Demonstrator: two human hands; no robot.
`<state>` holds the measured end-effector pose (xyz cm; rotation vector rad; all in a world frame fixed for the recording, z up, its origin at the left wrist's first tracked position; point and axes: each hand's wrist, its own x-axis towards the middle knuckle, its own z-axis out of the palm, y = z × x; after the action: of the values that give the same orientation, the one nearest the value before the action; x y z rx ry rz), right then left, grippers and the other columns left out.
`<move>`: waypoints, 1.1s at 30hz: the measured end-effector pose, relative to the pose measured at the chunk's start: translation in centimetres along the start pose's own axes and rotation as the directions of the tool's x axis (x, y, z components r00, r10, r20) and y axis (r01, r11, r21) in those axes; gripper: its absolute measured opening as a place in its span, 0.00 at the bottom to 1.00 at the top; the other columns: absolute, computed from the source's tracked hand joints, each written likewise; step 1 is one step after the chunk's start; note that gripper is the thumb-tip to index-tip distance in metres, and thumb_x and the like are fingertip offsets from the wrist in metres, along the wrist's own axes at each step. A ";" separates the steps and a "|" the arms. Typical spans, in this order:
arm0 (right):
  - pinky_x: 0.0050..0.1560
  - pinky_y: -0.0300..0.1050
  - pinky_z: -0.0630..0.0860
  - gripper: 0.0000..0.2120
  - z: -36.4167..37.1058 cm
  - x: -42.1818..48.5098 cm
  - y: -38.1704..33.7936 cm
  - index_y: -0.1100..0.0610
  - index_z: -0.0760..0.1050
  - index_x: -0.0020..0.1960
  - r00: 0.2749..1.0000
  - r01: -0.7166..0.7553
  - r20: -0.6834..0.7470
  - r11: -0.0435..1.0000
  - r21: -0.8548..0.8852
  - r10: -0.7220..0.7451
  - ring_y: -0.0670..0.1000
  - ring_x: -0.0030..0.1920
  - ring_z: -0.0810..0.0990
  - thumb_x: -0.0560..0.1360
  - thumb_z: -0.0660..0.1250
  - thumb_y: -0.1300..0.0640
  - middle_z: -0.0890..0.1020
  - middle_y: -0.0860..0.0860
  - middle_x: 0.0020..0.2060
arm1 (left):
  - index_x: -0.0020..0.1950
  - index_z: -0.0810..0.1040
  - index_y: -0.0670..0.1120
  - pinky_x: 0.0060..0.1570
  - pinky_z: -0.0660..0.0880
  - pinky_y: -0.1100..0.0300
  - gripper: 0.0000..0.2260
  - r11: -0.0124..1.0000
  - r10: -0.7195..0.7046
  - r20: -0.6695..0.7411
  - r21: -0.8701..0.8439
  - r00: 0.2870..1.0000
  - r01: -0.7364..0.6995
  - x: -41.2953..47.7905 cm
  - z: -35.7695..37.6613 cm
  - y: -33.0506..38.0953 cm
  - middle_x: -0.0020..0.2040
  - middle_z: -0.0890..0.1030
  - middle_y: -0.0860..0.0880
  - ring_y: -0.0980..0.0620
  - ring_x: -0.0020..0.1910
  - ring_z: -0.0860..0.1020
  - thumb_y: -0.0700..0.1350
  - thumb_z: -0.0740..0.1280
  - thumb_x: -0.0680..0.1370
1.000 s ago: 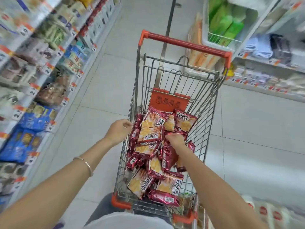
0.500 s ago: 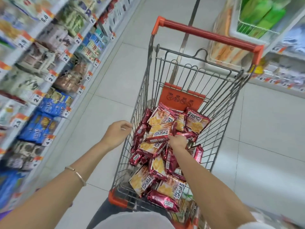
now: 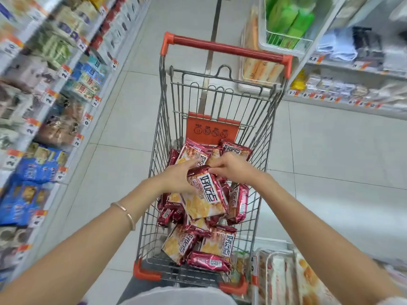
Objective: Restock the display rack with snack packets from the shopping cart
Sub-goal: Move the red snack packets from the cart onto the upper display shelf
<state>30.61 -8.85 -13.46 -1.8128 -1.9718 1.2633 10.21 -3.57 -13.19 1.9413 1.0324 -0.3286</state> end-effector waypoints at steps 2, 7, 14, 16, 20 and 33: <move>0.32 0.45 0.70 0.14 0.8 0.2 0.1 0.63 0.79 0.41 1.000 -0.025 0.014 0.979 0.203 0.023 0.52 0.30 0.71 0.80 0.66 0.55 0.78 0.57 0.32 | 0.68 0.74 0.49 0.54 0.77 0.57 0.29 0.992 -0.056 0.099 -0.106 0.994 0.066 0.4 0.9 -0.6 0.56 0.82 0.50 0.51 0.52 0.81 0.47 0.79 0.69; 0.48 0.51 0.81 0.09 3.5 1.6 5.6 0.59 0.79 0.56 0.836 -0.433 -0.243 0.863 0.260 0.492 0.50 0.40 0.81 0.81 0.62 0.57 0.81 0.52 0.42 | 0.55 0.81 0.40 0.54 0.81 0.49 0.27 0.863 -0.231 0.084 -0.442 0.969 0.244 0.2 2.0 -4.7 0.49 0.86 0.43 0.48 0.45 0.84 0.55 0.81 0.63; 0.47 0.44 0.72 0.26 12.6 1.6 9.2 0.59 0.69 0.72 0.613 -0.723 -0.130 0.488 -0.488 0.779 0.52 0.59 0.79 0.78 0.65 0.47 0.80 0.52 0.60 | 0.61 0.79 0.49 0.64 0.75 0.47 0.26 0.584 -0.285 0.081 -0.775 0.955 0.240 -1.9 2.7 -7.9 0.55 0.85 0.48 0.47 0.56 0.82 0.55 0.78 0.66; 0.48 0.46 0.74 0.37 14.2 1.7 9.4 0.64 0.53 0.78 0.509 -0.846 -0.187 0.449 -0.289 0.840 0.56 0.62 0.78 0.76 0.67 0.55 0.73 0.59 0.66 | 0.69 0.74 0.49 0.69 0.69 0.41 0.42 0.556 -0.323 0.078 -0.791 0.943 0.255 -2.1 2.8 -8.4 0.65 0.79 0.46 0.45 0.63 0.77 0.68 0.76 0.61; 0.53 0.54 0.78 0.28 14.1 0.8 9.9 0.60 0.60 0.70 0.487 -0.848 -0.343 0.529 0.036 0.803 0.60 0.59 0.77 0.74 0.69 0.61 0.72 0.60 0.63 | 0.80 0.57 0.48 0.76 0.56 0.39 0.56 0.566 -0.380 0.067 -0.772 0.922 0.290 -1.6 2.7 -8.9 0.79 0.61 0.47 0.44 0.78 0.60 0.80 0.64 0.62; 0.53 0.43 0.81 0.18 -4.7 -4.6 1.5 0.55 0.79 0.65 0.932 -0.216 -0.134 0.810 0.546 0.338 0.54 0.54 0.84 0.77 0.66 0.66 0.86 0.52 0.53 | 0.82 0.48 0.47 0.76 0.51 0.39 0.56 0.604 -0.398 0.102 -0.719 0.912 0.344 -0.7 0.3 -4.3 0.82 0.52 0.45 0.42 0.80 0.53 0.79 0.58 0.65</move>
<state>35.82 -10.91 -9.76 -1.8840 -1.1129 1.4216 6.49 -3.06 -15.42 1.0041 1.3608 -0.0444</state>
